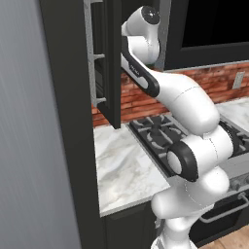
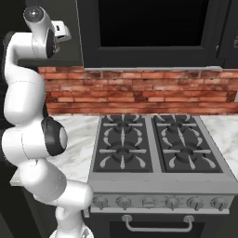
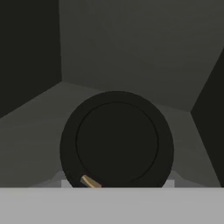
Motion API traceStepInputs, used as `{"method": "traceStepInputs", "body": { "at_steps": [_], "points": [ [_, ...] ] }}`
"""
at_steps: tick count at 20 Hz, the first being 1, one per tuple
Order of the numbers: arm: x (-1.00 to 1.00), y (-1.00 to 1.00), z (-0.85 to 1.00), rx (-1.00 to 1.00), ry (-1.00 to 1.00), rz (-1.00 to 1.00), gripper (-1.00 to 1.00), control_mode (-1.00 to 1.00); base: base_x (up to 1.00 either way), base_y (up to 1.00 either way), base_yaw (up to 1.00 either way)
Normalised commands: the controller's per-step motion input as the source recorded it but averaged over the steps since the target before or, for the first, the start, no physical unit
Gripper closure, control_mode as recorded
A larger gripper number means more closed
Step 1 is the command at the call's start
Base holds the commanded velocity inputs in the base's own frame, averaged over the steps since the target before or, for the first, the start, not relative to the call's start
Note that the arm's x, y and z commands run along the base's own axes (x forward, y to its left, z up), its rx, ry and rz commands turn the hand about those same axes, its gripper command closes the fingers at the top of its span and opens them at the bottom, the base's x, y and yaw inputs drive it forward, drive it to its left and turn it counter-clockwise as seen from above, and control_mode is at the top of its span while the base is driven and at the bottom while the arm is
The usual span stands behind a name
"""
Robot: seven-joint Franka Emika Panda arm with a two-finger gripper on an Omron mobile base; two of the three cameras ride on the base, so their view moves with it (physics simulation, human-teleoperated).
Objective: Sort all alcoholic drinks to one cabinet, and non-alcoholic drinks to the other.
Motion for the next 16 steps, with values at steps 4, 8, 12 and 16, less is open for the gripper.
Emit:
{"method": "traceStepInputs", "body": {
  "at_steps": [4,8,12,16],
  "points": [
    [0.24,0.12,0.00,0.00,0.03,0.00,1.00,-1.00,0.00,0.00,0.00],
    [0.24,0.11,0.00,0.00,0.04,0.00,1.00,-1.00,0.00,0.00,0.00],
    [0.27,0.08,0.00,0.00,0.04,0.00,1.00,-1.00,0.00,0.00,0.00],
    [0.29,0.04,0.00,0.00,0.04,0.00,1.00,-1.00,0.00,0.00,0.00]
  ]
}}
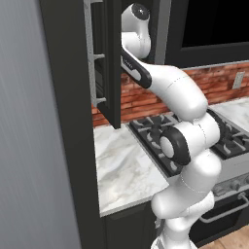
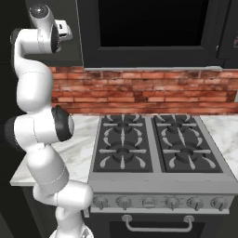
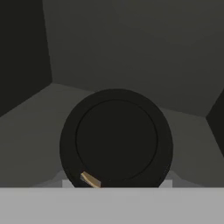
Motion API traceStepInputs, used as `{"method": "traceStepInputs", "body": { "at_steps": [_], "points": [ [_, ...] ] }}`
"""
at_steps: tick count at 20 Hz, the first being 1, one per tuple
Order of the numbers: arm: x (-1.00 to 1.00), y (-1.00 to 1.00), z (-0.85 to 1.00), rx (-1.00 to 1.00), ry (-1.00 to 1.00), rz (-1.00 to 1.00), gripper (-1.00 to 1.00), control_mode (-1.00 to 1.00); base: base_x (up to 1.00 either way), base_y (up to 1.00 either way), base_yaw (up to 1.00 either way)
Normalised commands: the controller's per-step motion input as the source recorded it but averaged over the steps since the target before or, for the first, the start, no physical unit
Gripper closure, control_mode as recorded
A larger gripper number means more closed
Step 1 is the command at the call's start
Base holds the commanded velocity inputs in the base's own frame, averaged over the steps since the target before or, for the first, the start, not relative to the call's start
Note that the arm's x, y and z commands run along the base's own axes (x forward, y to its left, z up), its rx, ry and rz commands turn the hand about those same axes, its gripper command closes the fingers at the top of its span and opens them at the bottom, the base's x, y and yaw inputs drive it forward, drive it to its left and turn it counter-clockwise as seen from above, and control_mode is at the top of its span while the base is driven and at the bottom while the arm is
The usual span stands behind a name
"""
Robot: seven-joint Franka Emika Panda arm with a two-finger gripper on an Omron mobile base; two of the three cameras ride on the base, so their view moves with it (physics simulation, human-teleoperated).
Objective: Sort all alcoholic drinks to one cabinet, and non-alcoholic drinks to the other.
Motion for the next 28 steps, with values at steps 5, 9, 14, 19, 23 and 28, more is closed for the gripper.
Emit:
{"method": "traceStepInputs", "body": {
  "at_steps": [5,9,14,19,23,28],
  "points": [
    [0.32,0.02,-0.02,0.00,0.02,0.00,1.00,-1.00,0.00,0.00,0.00],
    [0.32,0.04,-0.05,0.00,0.01,0.00,1.00,-1.00,0.00,0.00,0.00],
    [0.31,0.06,-0.08,0.00,0.01,0.00,1.00,-1.00,0.00,0.00,0.00],
    [0.29,0.09,-0.09,0.00,0.03,0.00,1.00,-1.00,0.00,0.00,0.00],
    [0.26,0.14,-0.11,0.00,0.05,0.00,1.00,-1.00,0.00,0.00,0.00],
    [0.23,0.12,-0.15,0.00,0.06,0.00,1.00,-1.00,0.00,0.00,0.00]
  ]
}}
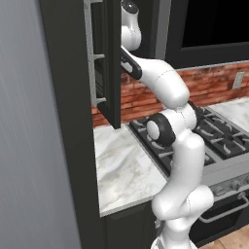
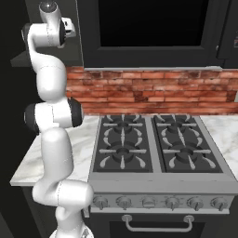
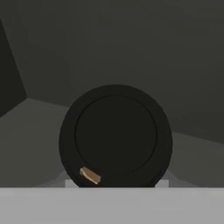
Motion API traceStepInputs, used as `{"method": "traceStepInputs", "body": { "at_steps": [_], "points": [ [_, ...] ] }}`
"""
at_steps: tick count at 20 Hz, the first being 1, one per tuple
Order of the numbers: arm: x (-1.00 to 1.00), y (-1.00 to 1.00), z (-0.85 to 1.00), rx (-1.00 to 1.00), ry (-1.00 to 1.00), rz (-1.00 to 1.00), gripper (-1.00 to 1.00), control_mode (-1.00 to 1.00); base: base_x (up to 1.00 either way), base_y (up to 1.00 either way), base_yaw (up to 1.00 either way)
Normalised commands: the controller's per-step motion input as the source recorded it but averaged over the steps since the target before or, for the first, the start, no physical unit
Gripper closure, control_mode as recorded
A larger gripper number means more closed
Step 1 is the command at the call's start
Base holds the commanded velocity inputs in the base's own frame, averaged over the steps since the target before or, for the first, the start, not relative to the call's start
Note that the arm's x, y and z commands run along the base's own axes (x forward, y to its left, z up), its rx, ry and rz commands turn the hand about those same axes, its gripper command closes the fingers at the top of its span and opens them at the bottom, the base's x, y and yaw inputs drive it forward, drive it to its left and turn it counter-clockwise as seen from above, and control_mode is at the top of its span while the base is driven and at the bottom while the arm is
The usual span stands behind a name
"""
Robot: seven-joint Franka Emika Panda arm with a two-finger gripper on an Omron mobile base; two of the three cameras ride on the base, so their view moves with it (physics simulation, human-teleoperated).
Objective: Sort all alcoholic drinks to one cabinet, and non-alcoholic drinks to the other.
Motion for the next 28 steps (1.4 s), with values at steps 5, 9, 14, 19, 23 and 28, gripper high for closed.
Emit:
{"method": "traceStepInputs", "body": {
  "at_steps": [5,9,14,19,23,28],
  "points": [
    [0.18,0.04,-0.14,0.00,0.03,0.00,1.00,-1.00,0.00,0.00,0.00],
    [0.07,0.00,-0.20,0.00,0.01,0.00,-1.00,-1.00,0.00,0.00,0.00],
    [0.01,0.00,-0.39,0.01,0.00,0.00,-1.00,-1.00,0.00,0.00,0.00],
    [0.00,0.00,-0.40,0.03,-0.02,0.00,-1.00,-1.00,0.00,0.00,0.00],
    [0.00,-0.01,-0.08,0.02,-0.11,-0.01,-1.00,-1.00,0.00,0.00,0.00],
    [-0.03,-0.03,0.00,0.01,-0.15,-0.02,-1.00,-1.00,0.00,0.00,0.00]
  ]
}}
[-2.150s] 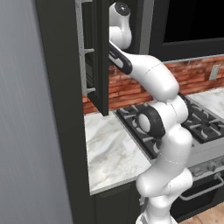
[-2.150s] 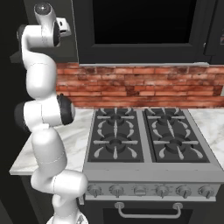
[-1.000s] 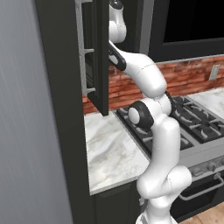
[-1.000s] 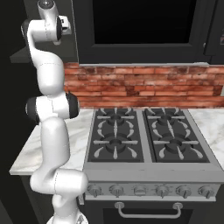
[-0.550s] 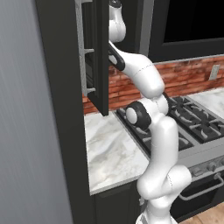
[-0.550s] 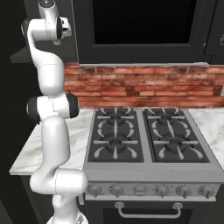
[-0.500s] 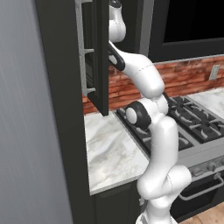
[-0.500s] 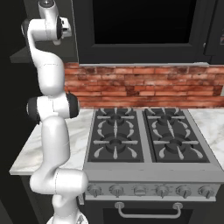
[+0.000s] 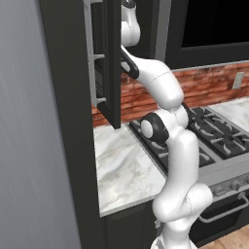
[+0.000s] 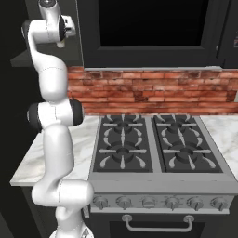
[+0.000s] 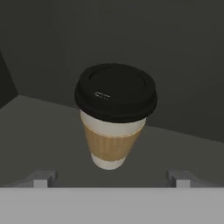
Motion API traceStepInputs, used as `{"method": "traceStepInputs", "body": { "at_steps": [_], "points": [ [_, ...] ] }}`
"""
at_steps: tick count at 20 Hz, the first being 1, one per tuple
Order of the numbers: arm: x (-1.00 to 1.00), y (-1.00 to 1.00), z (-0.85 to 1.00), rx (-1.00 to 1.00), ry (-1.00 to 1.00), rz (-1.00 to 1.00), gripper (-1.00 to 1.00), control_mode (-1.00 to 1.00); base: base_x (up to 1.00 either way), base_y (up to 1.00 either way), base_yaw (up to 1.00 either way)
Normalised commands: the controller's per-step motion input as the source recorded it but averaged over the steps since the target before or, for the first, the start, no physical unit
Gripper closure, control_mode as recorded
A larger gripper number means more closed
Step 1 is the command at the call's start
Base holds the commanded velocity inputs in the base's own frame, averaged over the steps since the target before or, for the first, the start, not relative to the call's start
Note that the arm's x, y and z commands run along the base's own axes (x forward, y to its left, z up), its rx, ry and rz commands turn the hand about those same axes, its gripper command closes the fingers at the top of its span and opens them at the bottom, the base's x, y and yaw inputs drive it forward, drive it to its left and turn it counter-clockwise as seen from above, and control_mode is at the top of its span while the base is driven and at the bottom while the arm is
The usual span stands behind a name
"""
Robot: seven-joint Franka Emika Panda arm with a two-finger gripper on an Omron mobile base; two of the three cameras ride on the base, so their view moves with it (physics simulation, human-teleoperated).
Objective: Sort all alcoholic drinks to one cabinet, and non-alcoholic drinks to the other.
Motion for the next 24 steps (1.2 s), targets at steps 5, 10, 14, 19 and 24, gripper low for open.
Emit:
{"method": "traceStepInputs", "body": {
  "at_steps": [5,10,14,19,24],
  "points": [
    [-0.12,-0.05,-0.11,0.01,-0.09,-0.03,-1.00,-1.00,0.00,0.00,0.00],
    [-0.20,-0.09,-0.17,0.02,-0.01,-0.03,-1.00,-1.00,0.00,0.00,0.00],
    [-0.39,-0.18,-0.16,0.02,0.00,-0.02,-1.00,-1.00,0.00,0.00,0.00],
    [-0.47,-0.26,-0.06,0.03,-0.01,-0.02,-1.00,-1.00,0.00,0.00,0.00],
    [-0.44,-0.28,0.00,0.02,0.00,-0.02,-1.00,-1.00,0.00,0.00,0.00]
  ]
}}
